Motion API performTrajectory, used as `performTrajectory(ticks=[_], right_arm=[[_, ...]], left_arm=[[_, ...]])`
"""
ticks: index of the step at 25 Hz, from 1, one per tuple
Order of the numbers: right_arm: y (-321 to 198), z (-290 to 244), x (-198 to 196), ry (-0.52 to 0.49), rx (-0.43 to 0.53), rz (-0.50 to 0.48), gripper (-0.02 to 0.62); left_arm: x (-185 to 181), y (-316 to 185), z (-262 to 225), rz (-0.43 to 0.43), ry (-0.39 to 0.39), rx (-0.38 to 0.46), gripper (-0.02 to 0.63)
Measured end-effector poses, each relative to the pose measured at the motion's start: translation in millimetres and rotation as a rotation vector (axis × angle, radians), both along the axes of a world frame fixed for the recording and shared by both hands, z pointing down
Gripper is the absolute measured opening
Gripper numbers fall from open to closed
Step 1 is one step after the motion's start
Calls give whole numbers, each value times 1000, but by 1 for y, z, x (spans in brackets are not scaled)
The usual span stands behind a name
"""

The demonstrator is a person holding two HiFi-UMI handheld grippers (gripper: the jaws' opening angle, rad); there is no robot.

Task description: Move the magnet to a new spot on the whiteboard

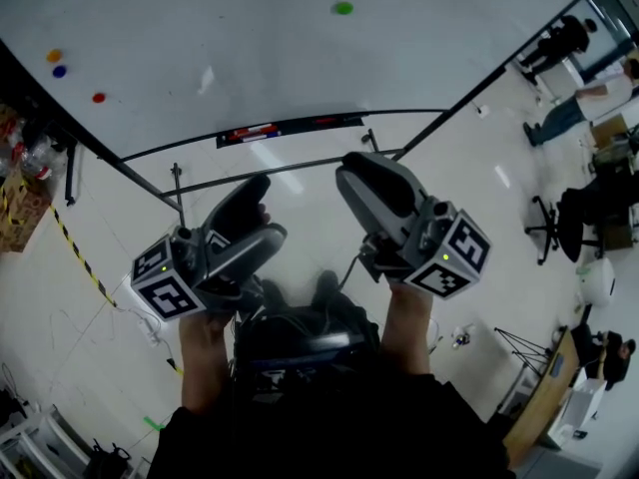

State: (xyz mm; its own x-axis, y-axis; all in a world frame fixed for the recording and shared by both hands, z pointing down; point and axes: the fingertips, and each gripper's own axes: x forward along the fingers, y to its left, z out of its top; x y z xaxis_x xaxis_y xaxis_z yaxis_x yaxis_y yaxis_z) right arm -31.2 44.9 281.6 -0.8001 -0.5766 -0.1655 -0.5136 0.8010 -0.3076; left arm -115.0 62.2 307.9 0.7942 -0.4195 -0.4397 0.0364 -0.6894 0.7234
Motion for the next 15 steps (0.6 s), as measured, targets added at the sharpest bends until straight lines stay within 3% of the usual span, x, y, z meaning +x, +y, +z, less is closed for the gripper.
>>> performTrajectory(ticks=[7, 15], right_arm=[[15, -10, 7, -4, 41, -48, 95], [31, -14, 93, -63, 38, 0, 89]], left_arm=[[14, 10, -9, -28, -4, 27, 443], [98, 25, -19, 29, -51, 35, 443]])
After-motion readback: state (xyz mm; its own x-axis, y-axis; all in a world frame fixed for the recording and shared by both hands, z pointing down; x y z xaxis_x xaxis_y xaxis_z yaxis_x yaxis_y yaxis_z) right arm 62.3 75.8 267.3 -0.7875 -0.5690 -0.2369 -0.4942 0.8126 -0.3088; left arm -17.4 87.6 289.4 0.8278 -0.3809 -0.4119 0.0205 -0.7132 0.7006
